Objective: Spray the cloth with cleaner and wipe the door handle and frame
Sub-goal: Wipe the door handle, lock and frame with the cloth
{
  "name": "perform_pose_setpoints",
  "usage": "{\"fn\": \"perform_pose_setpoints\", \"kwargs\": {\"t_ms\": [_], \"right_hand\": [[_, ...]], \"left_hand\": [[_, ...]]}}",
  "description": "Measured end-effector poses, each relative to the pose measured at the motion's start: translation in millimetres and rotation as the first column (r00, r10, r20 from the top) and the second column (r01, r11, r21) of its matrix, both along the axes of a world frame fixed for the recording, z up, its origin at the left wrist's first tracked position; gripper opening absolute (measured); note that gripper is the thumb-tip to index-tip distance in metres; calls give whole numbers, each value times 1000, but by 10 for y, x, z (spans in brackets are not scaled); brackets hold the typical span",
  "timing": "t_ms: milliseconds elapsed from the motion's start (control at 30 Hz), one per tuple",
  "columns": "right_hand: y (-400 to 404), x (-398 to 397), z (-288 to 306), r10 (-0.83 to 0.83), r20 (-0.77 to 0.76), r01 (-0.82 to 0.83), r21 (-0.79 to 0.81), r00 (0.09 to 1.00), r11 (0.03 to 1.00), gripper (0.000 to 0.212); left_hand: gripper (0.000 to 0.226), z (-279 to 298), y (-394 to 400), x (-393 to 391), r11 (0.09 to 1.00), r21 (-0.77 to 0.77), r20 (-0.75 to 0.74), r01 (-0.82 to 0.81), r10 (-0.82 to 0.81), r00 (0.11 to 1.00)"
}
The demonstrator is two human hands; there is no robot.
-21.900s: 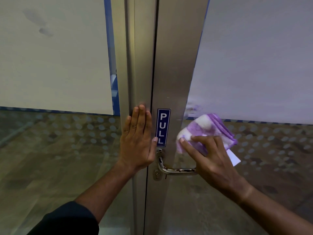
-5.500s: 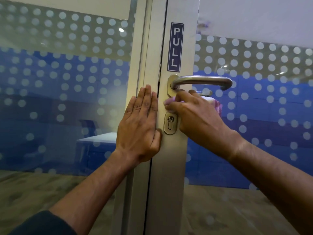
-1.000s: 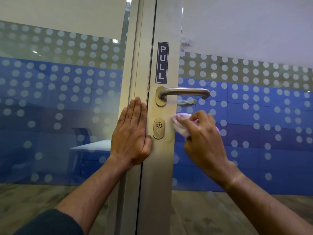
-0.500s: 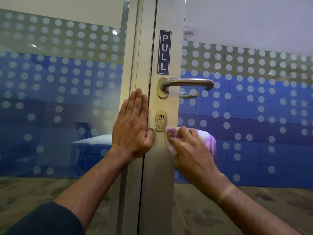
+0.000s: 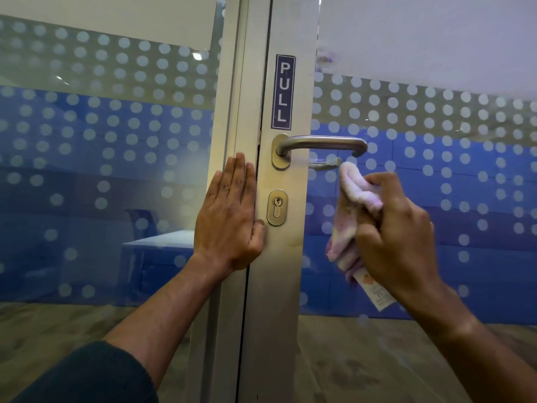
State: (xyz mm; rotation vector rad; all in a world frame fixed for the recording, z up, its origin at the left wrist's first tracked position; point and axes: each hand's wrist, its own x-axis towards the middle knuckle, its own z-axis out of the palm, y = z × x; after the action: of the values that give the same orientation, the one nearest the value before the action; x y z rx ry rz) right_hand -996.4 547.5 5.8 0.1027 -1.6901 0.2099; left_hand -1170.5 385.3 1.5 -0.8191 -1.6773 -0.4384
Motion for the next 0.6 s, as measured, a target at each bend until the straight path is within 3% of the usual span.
{"fn": "perform_pose_setpoints", "kwargs": {"t_ms": [100, 167, 267, 400, 500, 600], "right_hand": [[-8, -104, -101, -26, -26, 27, 26, 999, 999, 44], [18, -124, -149, 117, 4, -116, -81, 993, 990, 50], [82, -72, -160, 426, 15, -397, -338, 904, 854, 45], [130, -37, -195, 589, 30, -510, -467, 808, 722, 37], [109, -21, -224, 552, 62, -499, -353, 832, 792, 36], [110, -44, -262, 378, 60, -361, -189, 924, 913, 39]], "left_hand": [[93, -2, -1, 0, 1000, 0, 0, -1, 1, 1000], [93, -8, 0, -4, 1000, -2, -1, -3, 3, 1000], [93, -11, 10, -20, 1000, -1, -9, -14, 14, 1000], [94, -6, 16, -28, 1000, 1, -6, -21, 21, 1000], [93, -6, 13, -22, 1000, 6, -9, -18, 18, 1000], [94, -6, 6, -27, 1000, 8, -9, -17, 17, 1000]]}}
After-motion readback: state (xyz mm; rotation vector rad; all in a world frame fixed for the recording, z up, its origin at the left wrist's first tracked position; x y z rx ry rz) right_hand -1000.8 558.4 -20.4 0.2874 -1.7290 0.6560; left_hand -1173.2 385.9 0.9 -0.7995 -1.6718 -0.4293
